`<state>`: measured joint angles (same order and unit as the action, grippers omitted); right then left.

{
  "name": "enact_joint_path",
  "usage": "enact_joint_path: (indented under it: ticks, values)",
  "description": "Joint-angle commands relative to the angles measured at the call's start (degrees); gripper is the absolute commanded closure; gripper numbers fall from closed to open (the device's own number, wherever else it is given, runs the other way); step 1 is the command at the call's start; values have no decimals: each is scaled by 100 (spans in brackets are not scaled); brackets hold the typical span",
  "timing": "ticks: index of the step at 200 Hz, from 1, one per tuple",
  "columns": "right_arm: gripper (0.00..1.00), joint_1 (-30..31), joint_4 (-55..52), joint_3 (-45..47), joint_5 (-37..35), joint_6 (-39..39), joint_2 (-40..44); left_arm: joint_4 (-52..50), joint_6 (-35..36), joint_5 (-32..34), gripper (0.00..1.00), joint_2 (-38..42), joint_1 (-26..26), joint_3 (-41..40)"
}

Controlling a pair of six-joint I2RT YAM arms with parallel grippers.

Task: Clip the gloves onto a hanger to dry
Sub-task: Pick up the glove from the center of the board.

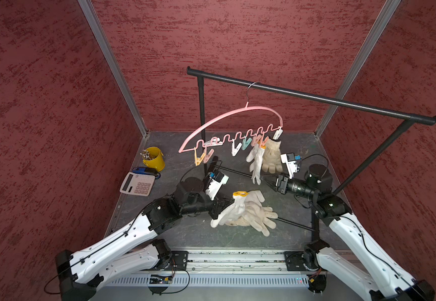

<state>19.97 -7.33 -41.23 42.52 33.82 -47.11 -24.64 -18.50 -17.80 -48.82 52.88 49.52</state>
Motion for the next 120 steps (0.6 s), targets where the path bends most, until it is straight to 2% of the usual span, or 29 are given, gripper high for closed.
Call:
enact_joint_path:
  ticks: [1,38,76,120]
  values:
    - [54,41,667,213,531,-2,204,62,323,-125,100,197,51,269]
    - [54,78,997,474,901,169,436,481,240,7,100,-147,90,770]
    - [51,154,1476,613,919,340,594,1048,180,74,100,-603,187,883]
    - [49,300,1799,549,904,381,451,1184,226,182,100,-927,336,1089]
